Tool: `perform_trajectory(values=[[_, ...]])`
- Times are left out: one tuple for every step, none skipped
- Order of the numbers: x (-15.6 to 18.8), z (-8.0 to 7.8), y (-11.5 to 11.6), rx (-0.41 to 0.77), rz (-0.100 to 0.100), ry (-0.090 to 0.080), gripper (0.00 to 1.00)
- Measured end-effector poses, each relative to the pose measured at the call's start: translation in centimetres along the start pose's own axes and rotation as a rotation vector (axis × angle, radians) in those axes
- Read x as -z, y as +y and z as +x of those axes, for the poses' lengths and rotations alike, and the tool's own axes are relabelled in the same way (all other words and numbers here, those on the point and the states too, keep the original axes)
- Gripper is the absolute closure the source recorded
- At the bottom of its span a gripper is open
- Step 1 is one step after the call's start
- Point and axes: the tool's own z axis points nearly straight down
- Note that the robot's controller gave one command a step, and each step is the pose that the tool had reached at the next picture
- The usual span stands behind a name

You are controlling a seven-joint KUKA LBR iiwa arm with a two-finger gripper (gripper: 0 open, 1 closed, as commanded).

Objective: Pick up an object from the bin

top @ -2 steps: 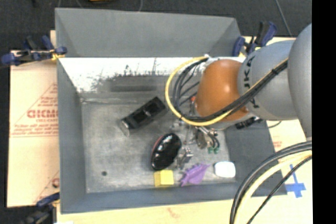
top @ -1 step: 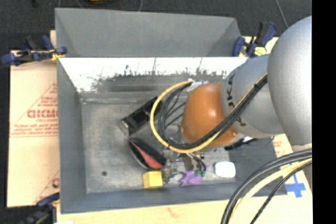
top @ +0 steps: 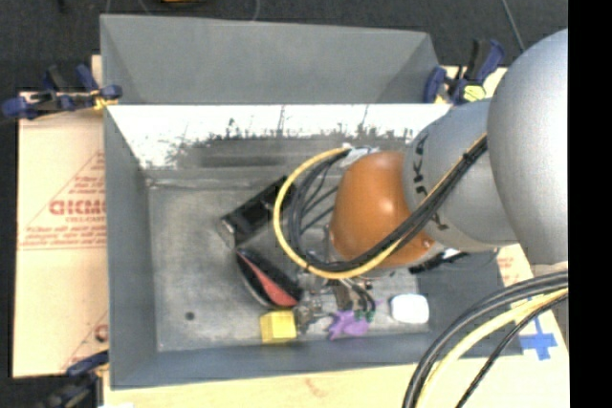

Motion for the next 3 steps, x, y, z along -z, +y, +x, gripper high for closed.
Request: perform_trajectory(values=[[4.7,-0.5,1.2,-0.021,0.0,0.01,1.0],[11.3,-0.3,0.4,-0.027,0.0,0.008,1.0],[16.8,-1.1,-2.2,-0.027,0.0,0.006,1.0]])
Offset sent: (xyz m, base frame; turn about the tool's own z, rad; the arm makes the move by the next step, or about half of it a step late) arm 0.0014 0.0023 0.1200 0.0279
